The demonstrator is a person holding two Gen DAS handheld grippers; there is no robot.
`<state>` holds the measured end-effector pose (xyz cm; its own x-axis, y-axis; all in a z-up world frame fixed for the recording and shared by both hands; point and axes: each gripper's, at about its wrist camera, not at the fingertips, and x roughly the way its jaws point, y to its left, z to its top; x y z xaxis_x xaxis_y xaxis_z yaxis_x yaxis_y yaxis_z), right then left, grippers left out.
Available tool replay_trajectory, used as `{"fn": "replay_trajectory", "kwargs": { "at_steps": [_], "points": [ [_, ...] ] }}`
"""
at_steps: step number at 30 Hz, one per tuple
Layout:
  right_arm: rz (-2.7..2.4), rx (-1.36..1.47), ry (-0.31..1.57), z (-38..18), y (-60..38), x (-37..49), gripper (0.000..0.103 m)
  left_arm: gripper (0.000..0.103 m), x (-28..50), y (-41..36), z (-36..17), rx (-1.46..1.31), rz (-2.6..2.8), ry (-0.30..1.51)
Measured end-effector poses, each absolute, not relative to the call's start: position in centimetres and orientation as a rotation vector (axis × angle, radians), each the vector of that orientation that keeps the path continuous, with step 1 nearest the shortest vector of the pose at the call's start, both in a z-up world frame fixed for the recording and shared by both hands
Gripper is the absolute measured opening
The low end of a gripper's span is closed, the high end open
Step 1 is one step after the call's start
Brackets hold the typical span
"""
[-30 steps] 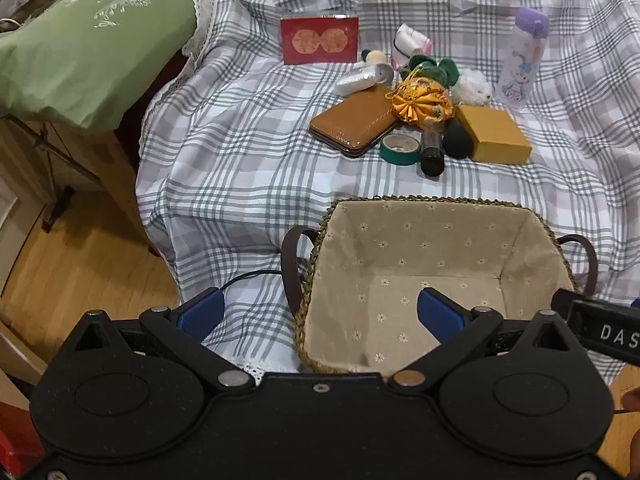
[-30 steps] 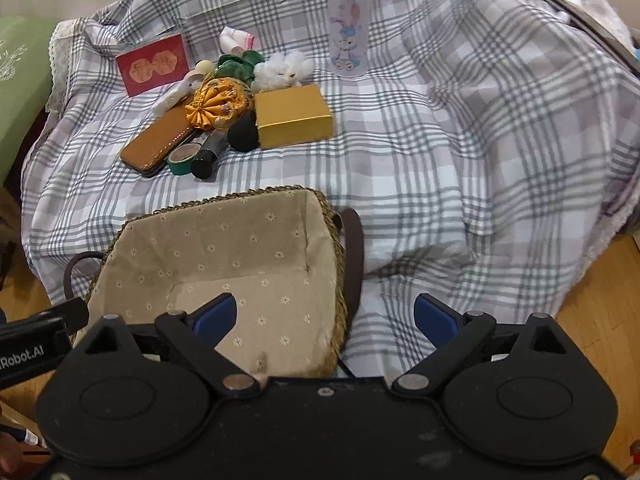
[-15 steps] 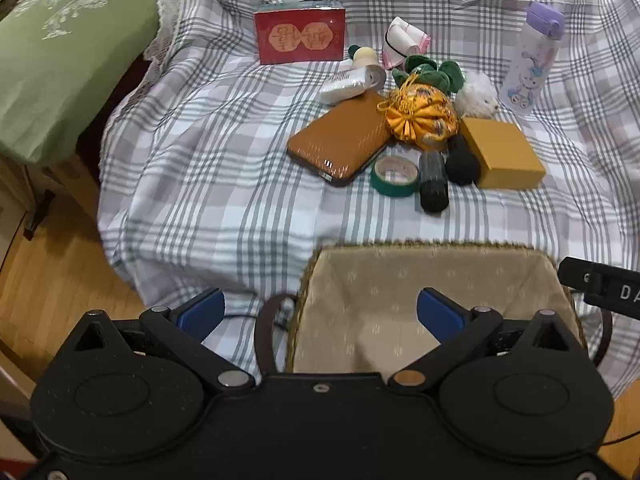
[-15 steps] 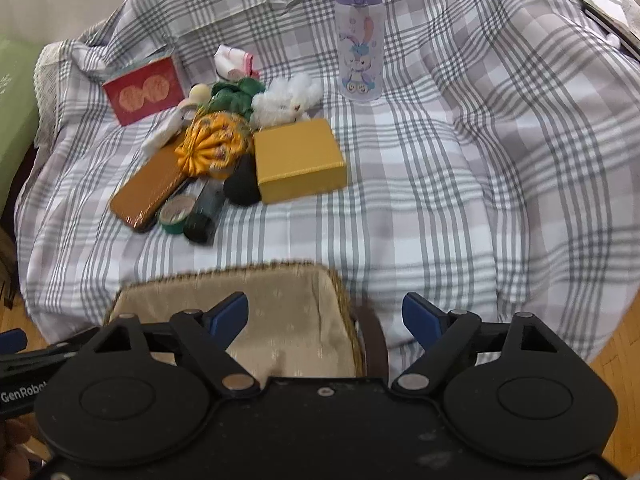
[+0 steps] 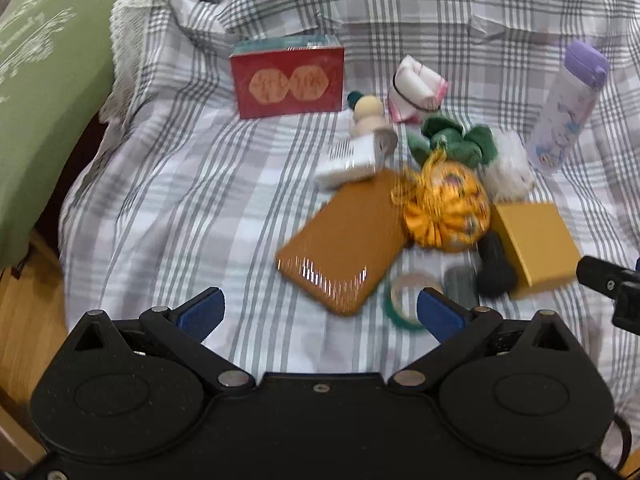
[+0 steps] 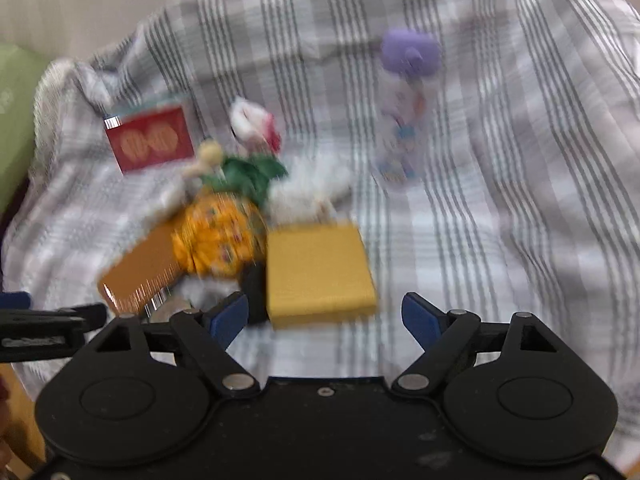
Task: Organize soft objects
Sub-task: 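Grasp the white cotton-pad pack with the left tool while the right tool grasps the white plush toy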
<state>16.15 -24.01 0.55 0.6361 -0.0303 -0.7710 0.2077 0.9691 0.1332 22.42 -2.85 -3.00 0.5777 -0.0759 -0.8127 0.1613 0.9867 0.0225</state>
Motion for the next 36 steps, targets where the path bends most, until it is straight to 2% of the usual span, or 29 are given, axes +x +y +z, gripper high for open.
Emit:
{"fn": "replay_trajectory", "kwargs": {
  "at_steps": [1, 10, 16, 20, 31, 32, 33, 34, 36],
  "points": [
    [-0.129, 0.232, 0.853, 0.6, -24.2, 16.9, 0.09, 0.099, 23.3, -3.0, -3.1, 0.098, -0.141, 0.944],
    [-0.135, 0.207, 0.918, -1.7, -25.1, 24.2, 0.09, 0.099, 30.4, -4.3, -4.8, 0.05, -0.157, 0.963],
    [-0.1, 0.173, 0.931, -3.0, -25.3, 26.8, 0.088, 0.099, 33.8, -4.9, -6.8, 0.034, -0.171, 1.004],
    [-0.107, 0.134, 0.962, -4.6, -24.9, 28.6, 0.081, 0.099, 35.5, -5.0, -8.1, 0.017, -0.164, 1.028],
    [-0.098, 0.169, 1.03, -7.9, -25.2, 31.8, 0.081, 0.099, 38.1, -4.8, -9.5, -0.073, -0.201, 1.067],
    [-0.101, 0.164, 1.036, -8.2, -25.2, 31.9, 0.078, 0.095, 38.2, -4.7, -9.5, -0.085, -0.209, 1.067],
    [-0.103, 0.165, 1.036, -8.3, -25.1, 32.1, 0.074, 0.086, 38.2, -4.6, -9.5, -0.094, -0.217, 1.065],
    [-0.103, 0.167, 1.039, -8.4, -25.2, 32.1, 0.062, 0.083, 38.3, -4.6, -9.5, -0.099, -0.228, 1.065],
    [-0.114, 0.167, 1.038, -8.4, -25.2, 32.1, 0.056, 0.066, 38.2, -4.5, -9.3, -0.111, -0.256, 1.055]
  ]
}}
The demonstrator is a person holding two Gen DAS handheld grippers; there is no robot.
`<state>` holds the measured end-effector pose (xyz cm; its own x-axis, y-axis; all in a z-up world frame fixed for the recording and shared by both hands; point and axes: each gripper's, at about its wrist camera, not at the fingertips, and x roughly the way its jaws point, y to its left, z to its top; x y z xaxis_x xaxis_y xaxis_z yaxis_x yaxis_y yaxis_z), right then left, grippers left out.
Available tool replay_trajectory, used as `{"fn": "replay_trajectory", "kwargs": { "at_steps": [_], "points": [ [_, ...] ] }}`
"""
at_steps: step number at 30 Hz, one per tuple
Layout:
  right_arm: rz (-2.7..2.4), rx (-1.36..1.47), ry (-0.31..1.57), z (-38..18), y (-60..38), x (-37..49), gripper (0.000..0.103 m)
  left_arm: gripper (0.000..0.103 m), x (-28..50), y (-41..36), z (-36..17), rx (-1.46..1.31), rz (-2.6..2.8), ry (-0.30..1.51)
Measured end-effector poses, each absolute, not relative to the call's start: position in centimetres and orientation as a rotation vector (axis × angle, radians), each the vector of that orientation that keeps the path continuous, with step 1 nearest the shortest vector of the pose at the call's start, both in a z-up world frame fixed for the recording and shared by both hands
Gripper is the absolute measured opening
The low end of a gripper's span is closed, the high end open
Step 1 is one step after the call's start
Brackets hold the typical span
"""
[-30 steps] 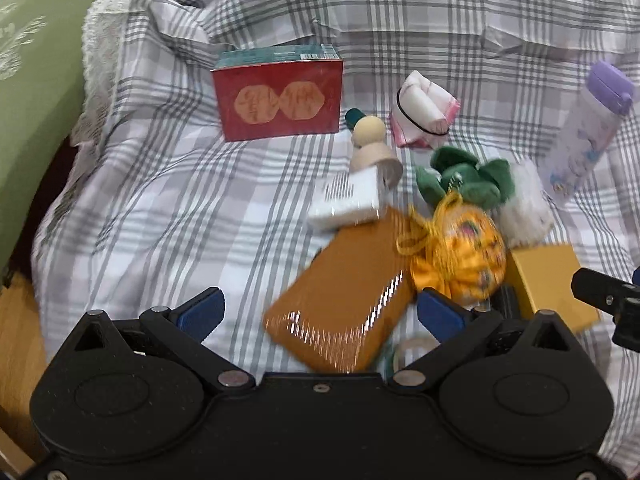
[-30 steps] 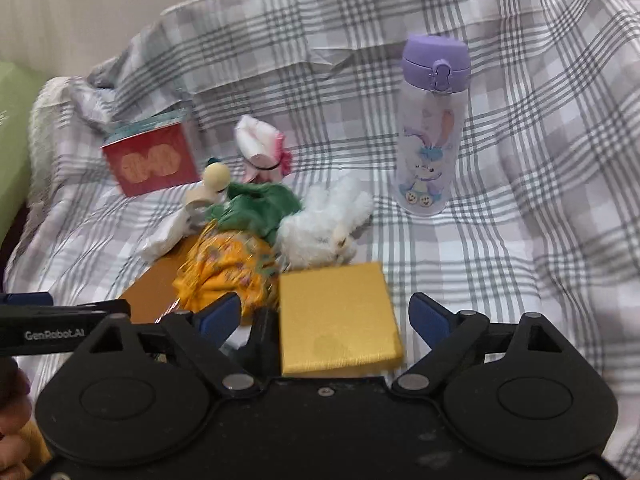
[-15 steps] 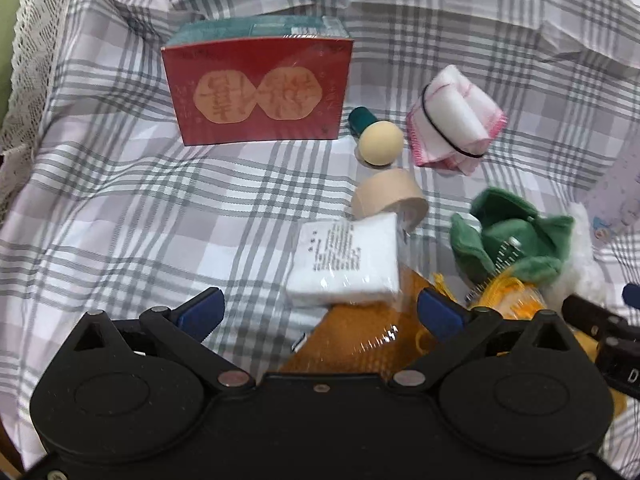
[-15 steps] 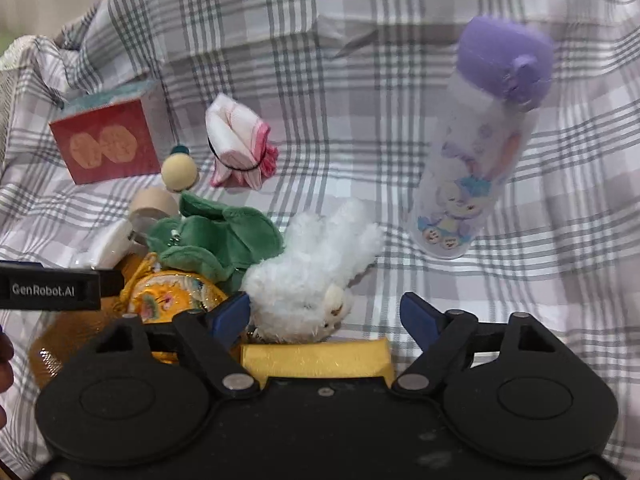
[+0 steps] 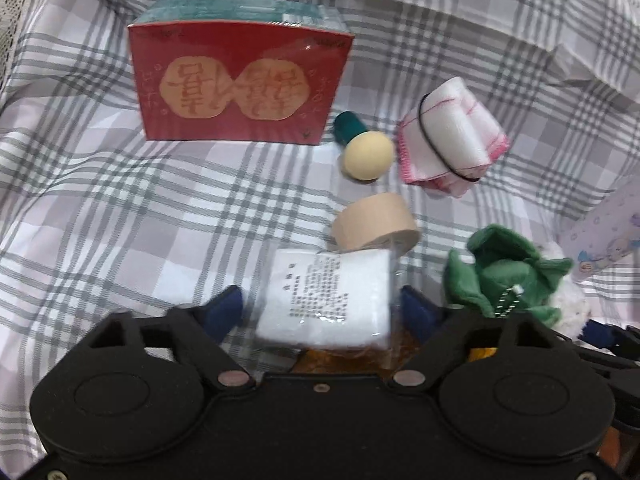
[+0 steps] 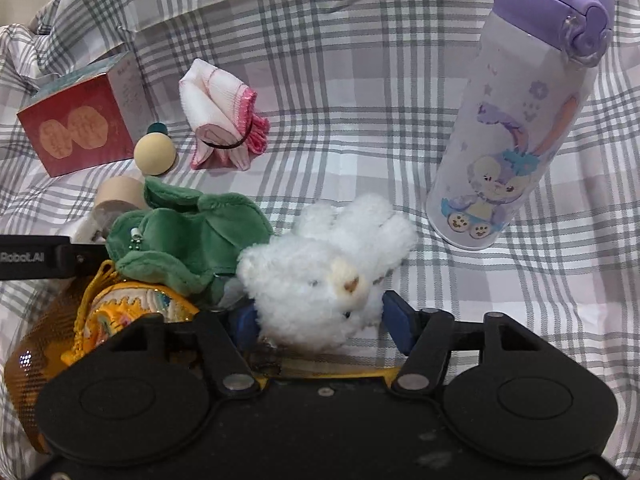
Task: Organize soft objects
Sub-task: 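Grasp the white cotton-pad pack with the left tool while the right tool grasps the white plush toy, then carry the cotton-pad pack with the left tool and release it into the basket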
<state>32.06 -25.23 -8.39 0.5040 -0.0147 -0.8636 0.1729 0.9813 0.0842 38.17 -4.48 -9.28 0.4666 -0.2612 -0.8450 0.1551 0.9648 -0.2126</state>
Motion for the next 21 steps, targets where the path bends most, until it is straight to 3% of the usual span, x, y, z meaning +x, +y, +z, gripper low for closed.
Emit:
{"fn": "replay_trajectory", "kwargs": {
  "at_steps": [2, 6, 21],
  "points": [
    [-0.128, 0.165, 1.031, -8.2, -25.3, 32.0, 0.053, 0.059, 37.9, -4.4, -9.0, -0.12, -0.28, 1.044],
    [-0.152, 0.159, 1.001, -7.3, -25.7, 31.1, 0.043, 0.058, 37.1, -4.5, -7.9, -0.11, -0.277, 1.001],
    [-0.255, 0.222, 0.881, -2.1, -28.5, 26.0, 0.041, 0.058, 30.6, -4.5, -2.6, 0.006, -0.242, 0.882]
  ]
}}
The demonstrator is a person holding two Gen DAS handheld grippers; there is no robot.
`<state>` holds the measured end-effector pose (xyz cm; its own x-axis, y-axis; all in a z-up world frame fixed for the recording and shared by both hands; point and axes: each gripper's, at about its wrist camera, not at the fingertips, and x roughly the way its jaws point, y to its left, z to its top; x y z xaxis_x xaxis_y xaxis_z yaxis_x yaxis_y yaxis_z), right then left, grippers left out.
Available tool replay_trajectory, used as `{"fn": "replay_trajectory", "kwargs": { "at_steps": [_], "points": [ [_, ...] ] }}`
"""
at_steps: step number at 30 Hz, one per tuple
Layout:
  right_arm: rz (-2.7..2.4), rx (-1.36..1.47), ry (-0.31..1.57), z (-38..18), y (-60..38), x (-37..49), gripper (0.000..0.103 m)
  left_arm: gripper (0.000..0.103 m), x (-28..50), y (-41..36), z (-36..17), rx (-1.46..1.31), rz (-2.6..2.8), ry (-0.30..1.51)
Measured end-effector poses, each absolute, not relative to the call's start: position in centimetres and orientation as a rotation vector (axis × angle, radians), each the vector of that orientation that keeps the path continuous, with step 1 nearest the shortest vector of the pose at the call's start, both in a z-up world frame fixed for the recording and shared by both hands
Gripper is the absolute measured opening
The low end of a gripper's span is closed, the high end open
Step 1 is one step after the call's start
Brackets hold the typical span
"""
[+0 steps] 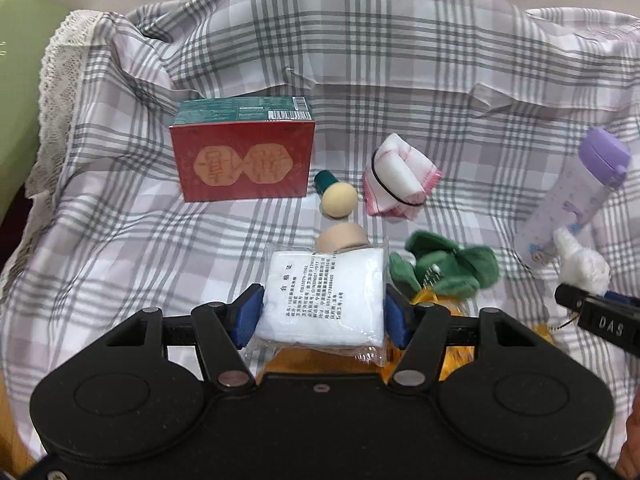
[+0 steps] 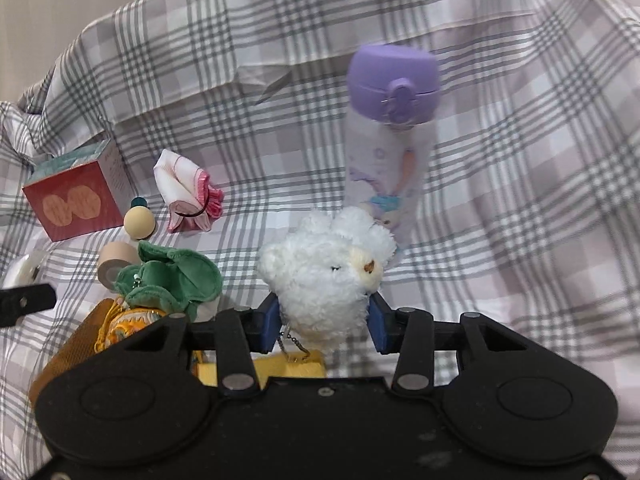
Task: Organize soft objects
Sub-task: 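Carry the cotton-pad pack with the left tool and release it into the basket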
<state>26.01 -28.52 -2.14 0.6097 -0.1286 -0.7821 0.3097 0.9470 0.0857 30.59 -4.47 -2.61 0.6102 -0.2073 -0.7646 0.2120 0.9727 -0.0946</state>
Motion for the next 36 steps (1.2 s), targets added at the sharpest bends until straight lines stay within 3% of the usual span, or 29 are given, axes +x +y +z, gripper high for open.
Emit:
{"fn": "replay_trajectory", "kwargs": {
  "at_steps": [22, 36],
  "points": [
    [-0.33, 0.272, 0.996, -1.0, -28.5, 11.4, 0.041, 0.058, 19.9, -1.4, -3.3, 0.016, -0.212, 1.008],
    [-0.146, 0.22, 0.891, 2.4, -21.6, 1.2, 0.041, 0.058, 10.9, -1.5, -3.9, 0.036, -0.217, 1.038]
  ]
}}
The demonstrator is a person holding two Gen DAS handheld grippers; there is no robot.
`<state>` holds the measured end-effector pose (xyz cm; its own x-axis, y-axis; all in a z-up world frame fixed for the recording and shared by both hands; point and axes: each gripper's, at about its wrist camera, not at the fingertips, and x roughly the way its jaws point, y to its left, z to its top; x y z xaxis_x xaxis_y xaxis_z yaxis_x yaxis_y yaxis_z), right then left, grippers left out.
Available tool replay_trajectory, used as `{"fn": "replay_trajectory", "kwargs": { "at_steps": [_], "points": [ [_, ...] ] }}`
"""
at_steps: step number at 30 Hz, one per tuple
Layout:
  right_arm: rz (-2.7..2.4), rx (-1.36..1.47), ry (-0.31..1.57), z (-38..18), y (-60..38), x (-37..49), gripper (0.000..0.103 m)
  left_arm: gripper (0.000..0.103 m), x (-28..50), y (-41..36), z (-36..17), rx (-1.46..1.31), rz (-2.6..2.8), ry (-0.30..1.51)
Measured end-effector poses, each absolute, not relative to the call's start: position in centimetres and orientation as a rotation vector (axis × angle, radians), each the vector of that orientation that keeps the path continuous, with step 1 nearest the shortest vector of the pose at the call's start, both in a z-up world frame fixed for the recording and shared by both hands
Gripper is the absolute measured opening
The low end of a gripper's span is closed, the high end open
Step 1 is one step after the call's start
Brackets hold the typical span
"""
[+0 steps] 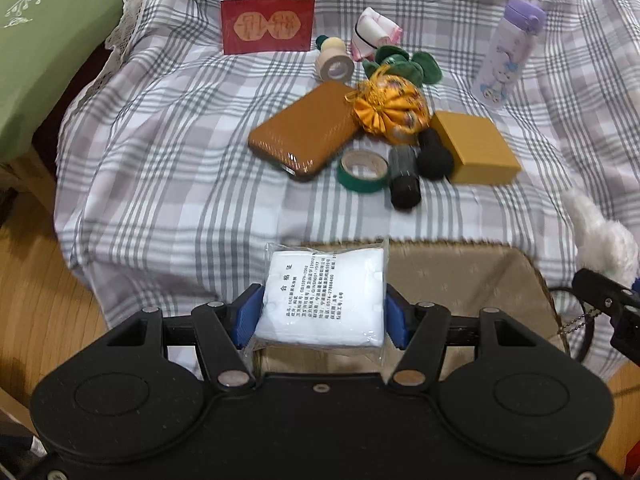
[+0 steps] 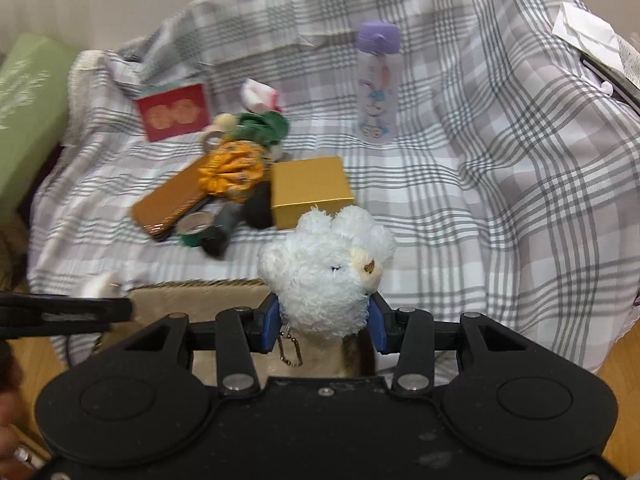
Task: Organize soft objects
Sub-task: 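Carry the cotton-pad pack with the left tool and release it into the basket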
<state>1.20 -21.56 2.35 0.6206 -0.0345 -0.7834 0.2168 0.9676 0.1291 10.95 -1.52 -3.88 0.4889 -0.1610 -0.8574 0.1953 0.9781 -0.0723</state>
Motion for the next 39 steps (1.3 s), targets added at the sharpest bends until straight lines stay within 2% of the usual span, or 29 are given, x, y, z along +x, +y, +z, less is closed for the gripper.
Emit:
{"fn": "replay_trajectory", "kwargs": {
  "at_steps": [19, 31, 39],
  "points": [
    [0.028, 0.208, 0.73, 6.4, -17.5, -8.4, 0.043, 0.059, 3.5, -2.0, -2.7, 0.05, -0.156, 0.96],
    [0.015, 0.211, 0.761, 6.2, -17.2, -9.2, 0.043, 0.059, 2.6, -2.1, -2.9, 0.076, -0.144, 0.958],
    [0.026, 0.182, 0.801, 5.7, -16.8, -8.8, 0.043, 0.081, 2.5, -2.0, -3.2, 0.098, -0.114, 0.964]
  ]
}}
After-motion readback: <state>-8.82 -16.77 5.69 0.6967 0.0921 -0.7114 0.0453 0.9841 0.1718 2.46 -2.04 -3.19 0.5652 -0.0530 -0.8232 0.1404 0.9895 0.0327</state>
